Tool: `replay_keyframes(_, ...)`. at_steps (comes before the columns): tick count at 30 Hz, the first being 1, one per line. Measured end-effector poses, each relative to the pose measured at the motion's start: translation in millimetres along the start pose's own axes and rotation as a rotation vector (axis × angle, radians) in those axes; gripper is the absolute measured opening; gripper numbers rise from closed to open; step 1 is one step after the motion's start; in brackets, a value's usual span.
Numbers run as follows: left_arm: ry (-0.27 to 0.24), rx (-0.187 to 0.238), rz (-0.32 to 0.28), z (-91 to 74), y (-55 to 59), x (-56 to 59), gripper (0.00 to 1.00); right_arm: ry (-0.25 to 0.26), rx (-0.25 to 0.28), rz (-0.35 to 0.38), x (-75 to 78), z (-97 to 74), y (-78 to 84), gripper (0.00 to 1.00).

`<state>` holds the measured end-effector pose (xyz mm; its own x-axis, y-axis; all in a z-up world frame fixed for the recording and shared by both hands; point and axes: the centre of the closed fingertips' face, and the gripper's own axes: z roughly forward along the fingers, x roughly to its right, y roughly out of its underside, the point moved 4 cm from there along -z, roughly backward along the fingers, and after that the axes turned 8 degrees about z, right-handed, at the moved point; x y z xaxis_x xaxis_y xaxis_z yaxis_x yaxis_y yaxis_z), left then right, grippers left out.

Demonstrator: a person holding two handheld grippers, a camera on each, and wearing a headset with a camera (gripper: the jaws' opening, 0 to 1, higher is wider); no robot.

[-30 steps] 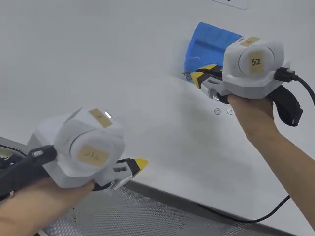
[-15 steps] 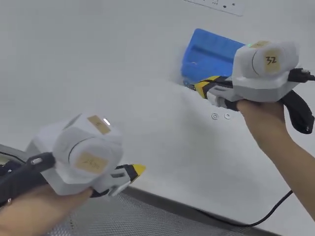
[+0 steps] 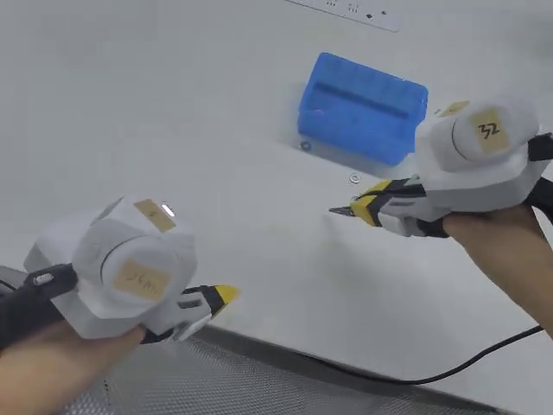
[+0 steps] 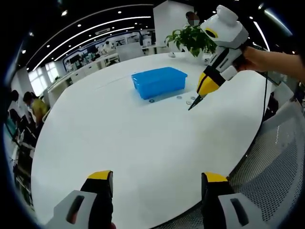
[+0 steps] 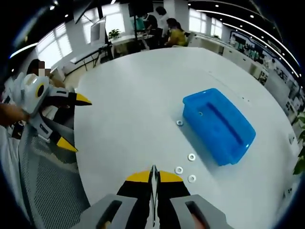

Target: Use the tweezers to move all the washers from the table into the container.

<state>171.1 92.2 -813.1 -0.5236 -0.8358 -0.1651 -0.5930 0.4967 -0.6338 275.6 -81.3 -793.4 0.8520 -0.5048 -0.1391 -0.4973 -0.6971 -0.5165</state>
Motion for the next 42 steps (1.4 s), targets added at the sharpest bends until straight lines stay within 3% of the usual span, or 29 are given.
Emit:
replay_keyframes(7,0.000,-0.003,0.000,-0.1,-0.1,0.2,0.76,-0.002,-0.092,-0.021,-7.6,1.5,16.0,0.00)
replay_keyframes(17,0.001,-0.002,-0.002,-0.1,0.0,0.2,0.76,-0.003,-0.147,-0.064,-4.9,6.2,1.3,0.00)
replay_keyframes(23,-0.002,-0.004,-0.005,-0.4,0.5,-0.6,0.75,-0.002,-0.127,-0.068,-4.9,8.2,-9.4,0.00)
replay_keyframes(26,-0.002,-0.006,-0.004,-0.4,0.9,-0.7,0.75,0.004,-0.090,-0.069,-5.6,9.8,-14.4,0.00)
replay_keyframes(30,-0.002,-0.010,-0.003,-0.4,1.3,-0.5,0.75,0.013,0.007,-0.031,-6.0,12.2,-21.6,0.00)
replay_keyframes(34,-0.001,-0.012,-0.002,-0.2,1.7,-0.4,0.75,0.004,0.183,-0.053,-9.2,14.0,-27.7,0.00)
replay_keyframes(35,0.000,-0.014,-0.001,-0.2,1.9,-0.3,0.74,0.014,0.202,-0.059,-9.3,13.9,-27.0,0.00)
replay_keyframes(39,0.003,-0.019,0.004,0.2,2.5,0.3,0.74,0.038,0.304,-0.019,-7.8,13.0,-26.1,0.00)
replay_keyframes(42,0.006,-0.022,0.006,0.5,2.8,0.8,0.74,0.033,0.395,0.067,-2.8,12.6,-24.2,0.00)
